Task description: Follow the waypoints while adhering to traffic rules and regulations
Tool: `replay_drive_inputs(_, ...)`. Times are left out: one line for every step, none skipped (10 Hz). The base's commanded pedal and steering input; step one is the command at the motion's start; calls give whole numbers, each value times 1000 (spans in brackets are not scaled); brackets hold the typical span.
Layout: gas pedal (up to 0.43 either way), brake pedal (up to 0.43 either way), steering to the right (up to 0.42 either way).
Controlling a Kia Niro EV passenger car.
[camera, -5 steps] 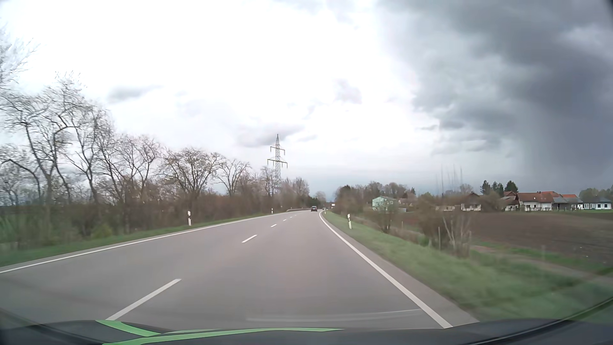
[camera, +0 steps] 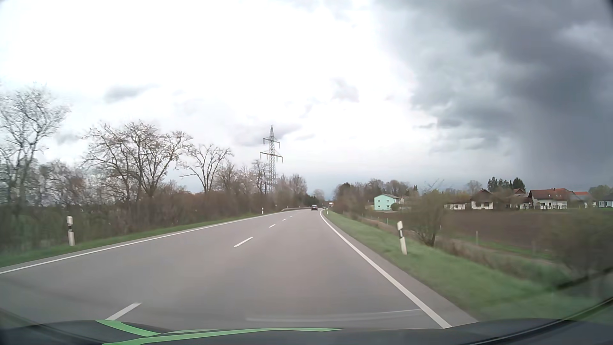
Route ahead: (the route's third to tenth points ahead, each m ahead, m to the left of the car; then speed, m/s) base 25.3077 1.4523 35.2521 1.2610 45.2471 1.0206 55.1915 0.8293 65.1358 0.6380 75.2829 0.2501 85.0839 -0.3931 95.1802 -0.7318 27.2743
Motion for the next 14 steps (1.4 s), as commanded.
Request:
replay_drive_inputs(248, 0, 3)
replay_drive_inputs(248, 0, 3)
replay_drive_inputs(248, 0, 3)
replay_drive_inputs(248, 0, 3)
replay_drive_inputs(248, 0, 3)
replay_drive_inputs(248, 0, 3)
replay_drive_inputs(248, 0, 3)
replay_drive_inputs(248, 0, 3)
replay_drive_inputs(248, 0, 3)
replay_drive_inputs(248, 0, 3)
replay_drive_inputs(248, 0, 3)
replay_drive_inputs(248, 0, 3)
replay_drive_inputs(248, 0, 3)
replay_drive_inputs(248, 0, 3)
